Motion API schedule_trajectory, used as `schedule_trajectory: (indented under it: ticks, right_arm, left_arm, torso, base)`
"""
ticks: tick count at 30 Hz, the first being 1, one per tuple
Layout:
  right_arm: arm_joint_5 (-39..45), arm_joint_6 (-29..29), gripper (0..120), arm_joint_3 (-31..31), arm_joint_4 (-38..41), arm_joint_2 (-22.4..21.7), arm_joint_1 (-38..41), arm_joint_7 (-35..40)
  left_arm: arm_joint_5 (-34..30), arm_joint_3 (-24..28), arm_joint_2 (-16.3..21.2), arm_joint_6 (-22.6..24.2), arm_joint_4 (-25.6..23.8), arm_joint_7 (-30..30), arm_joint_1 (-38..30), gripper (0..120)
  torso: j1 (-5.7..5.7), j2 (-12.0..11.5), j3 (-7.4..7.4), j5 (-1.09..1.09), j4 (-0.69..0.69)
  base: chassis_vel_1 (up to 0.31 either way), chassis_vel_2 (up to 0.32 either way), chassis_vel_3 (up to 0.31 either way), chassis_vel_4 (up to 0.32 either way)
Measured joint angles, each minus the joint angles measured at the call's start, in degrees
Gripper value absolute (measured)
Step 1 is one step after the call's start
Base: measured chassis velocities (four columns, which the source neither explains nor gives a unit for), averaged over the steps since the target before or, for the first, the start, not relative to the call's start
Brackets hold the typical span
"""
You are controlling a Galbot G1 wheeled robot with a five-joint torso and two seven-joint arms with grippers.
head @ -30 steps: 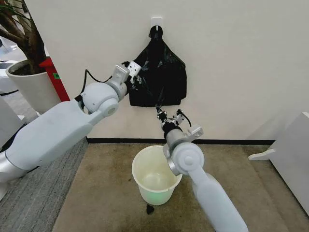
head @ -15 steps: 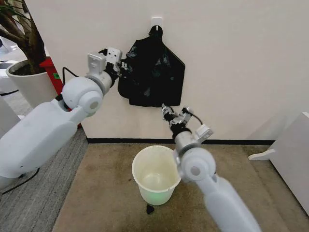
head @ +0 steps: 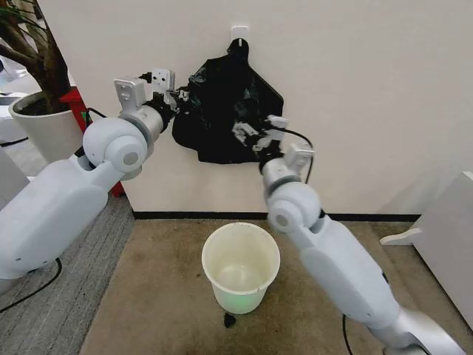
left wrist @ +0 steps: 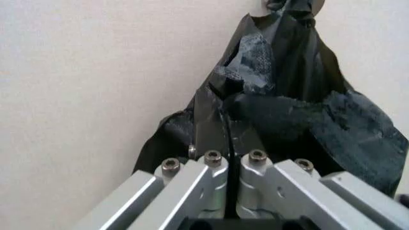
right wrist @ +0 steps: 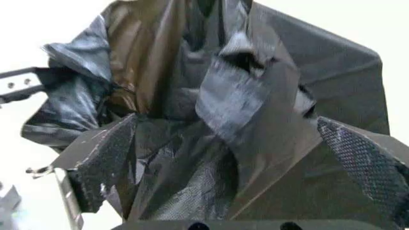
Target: Place the garbage bag over the trash bin.
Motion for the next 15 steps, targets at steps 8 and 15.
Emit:
schedule_trajectory:
  ticks: [8, 15]
  right_arm:
    - [-1.1, -0.4, 100, -0.6, -6.5, 3.8, 3.1, 5.5]
    - [-0.8, -0.5, 89, 0.0, -9.9, 6.2, 4.4, 9.8]
  left_arm:
    - [-0.3, -0.6, 0.4, -0.3, 0.0, 0.6, 0.1, 0]
    - [-0.4, -1.2, 0.6, -0.4, -0.4, 1.0, 0.9, 0]
  torso:
    - [0.0, 0.0, 0.0, 0.0, 0.0]
    - [0.0, 0.0, 0.0, 0.0, -0.01]
  base:
    - [0.0, 0.0, 0.0, 0.0]
    - [0.0, 0.0, 0.0, 0.0]
